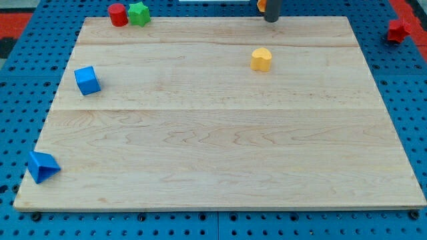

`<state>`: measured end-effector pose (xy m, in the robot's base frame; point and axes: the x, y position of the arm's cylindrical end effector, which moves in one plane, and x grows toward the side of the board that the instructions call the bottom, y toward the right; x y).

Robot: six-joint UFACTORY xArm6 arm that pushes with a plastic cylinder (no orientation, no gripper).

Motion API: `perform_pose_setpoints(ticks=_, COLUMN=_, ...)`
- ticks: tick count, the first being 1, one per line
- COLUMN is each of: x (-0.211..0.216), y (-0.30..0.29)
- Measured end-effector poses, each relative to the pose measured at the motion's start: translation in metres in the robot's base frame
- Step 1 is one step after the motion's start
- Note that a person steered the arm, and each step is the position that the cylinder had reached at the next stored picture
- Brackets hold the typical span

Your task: Point your arm towards top center

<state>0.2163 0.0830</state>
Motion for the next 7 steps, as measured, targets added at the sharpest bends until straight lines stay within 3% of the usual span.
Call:
perform_pose_setpoints(ticks=1, x=0.146, y=-0.078)
perform_pose_setpoints(ticks=2, x=0.286, y=-0.066)
perform_pose_setpoints(ticks=3, x=0.217, y=0.024)
perform_pose_setpoints(ticks=4, x=0.185, y=-0.037)
perform_pose_setpoints(ticks=5, x=0.318, y=-0.067)
perform_pose_setpoints(ticks=6, x=0.402, y=0.007)
perform_pose_setpoints(ticks=7, x=0.391, y=0.004)
